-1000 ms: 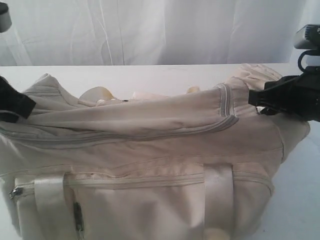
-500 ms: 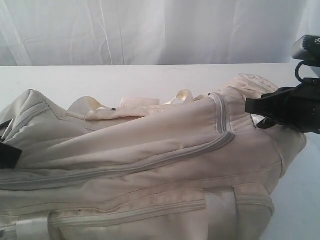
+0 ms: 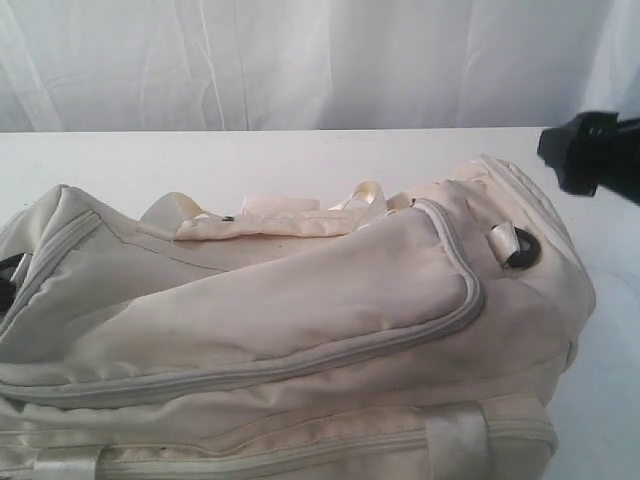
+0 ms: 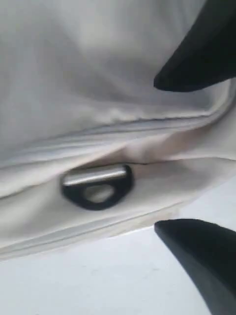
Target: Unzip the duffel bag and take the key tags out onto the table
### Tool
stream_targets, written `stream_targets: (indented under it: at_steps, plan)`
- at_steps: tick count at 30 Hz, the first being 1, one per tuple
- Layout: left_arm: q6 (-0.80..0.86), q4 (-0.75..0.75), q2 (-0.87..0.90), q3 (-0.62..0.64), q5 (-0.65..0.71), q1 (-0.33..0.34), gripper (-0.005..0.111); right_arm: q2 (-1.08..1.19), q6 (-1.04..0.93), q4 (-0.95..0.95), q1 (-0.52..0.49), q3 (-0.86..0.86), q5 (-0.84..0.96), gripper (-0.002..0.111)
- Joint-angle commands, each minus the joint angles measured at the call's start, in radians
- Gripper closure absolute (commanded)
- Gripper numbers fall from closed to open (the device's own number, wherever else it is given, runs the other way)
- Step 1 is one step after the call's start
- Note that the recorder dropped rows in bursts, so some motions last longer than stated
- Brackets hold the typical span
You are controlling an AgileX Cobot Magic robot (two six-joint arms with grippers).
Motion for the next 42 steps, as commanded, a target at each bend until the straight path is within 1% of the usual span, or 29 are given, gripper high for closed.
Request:
stream_targets:
  at_steps: [1, 3, 6, 9, 12, 15, 18, 21, 25, 29, 34, 36, 38, 40, 41, 42]
  plan:
    - [0.039, 0.005, -0.022, -0.09, -0.151, 0.003, 0.032, -0.043, -0.011, 0.029, 0.038, -0.061, -0.068, 0.038]
    - [0.061, 0.003, 0.015, -0.104, -0.199, 0.003, 0.032, -0.03, -0.011, 0.029, 0.081, -0.087, -0.089, 0.039]
    - [0.061, 0.036, 0.095, -0.104, -0.215, 0.003, 0.032, 0.025, -0.068, 0.027, 0.129, -0.118, -0.079, 0.039]
    - [0.059, 0.053, 0.188, -0.104, -0.264, 0.003, 0.032, 0.115, -0.14, 0.027, 0.14, -0.138, -0.052, 0.039]
    - [0.049, 0.067, 0.272, -0.104, -0.322, 0.005, 0.032, 0.205, -0.149, 0.027, 0.14, -0.165, -0.026, 0.039]
    - [0.031, 0.1, 0.331, -0.104, -0.316, 0.031, 0.032, 0.28, -0.149, 0.027, 0.14, -0.208, 0.015, 0.039]
    - [0.031, 0.121, 0.365, -0.104, -0.273, 0.075, 0.032, 0.336, -0.187, 0.01, 0.14, -0.247, 0.058, 0.039]
    - [0.031, 0.121, 0.376, -0.104, -0.284, 0.117, 0.032, 0.363, -0.248, -0.005, 0.14, -0.273, 0.092, 0.039]
    - [0.031, 0.105, 0.383, -0.104, -0.29, 0.15, 0.032, 0.384, -0.246, -0.058, 0.14, -0.281, 0.141, 0.039]
    - [0.034, 0.088, 0.383, -0.104, -0.284, 0.152, 0.032, 0.404, -0.246, -0.066, 0.14, -0.281, 0.18, 0.039]
    - [0.035, 0.08, 0.407, -0.104, -0.284, 0.152, 0.032, 0.42, -0.246, -0.066, 0.14, -0.283, 0.18, 0.04]
    - [0.035, 0.046, 0.422, -0.104, -0.286, 0.152, 0.033, 0.422, -0.241, -0.066, 0.14, -0.285, 0.182, 0.043]
    - [0.035, 0.003, 0.442, -0.104, -0.292, 0.152, 0.036, 0.422, -0.229, -0.066, 0.14, -0.285, 0.182, 0.049]
    - [0.035, -0.023, 0.462, -0.104, -0.304, 0.152, 0.04, 0.422, -0.227, -0.066, 0.14, -0.285, 0.182, 0.058]
    - [0.035, -0.023, 0.467, -0.104, -0.306, 0.152, 0.044, 0.422, -0.227, -0.066, 0.14, -0.285, 0.182, 0.063]
    - [0.035, -0.023, 0.469, -0.104, -0.306, 0.152, 0.05, 0.422, -0.227, -0.066, 0.14, -0.285, 0.182, 0.07]
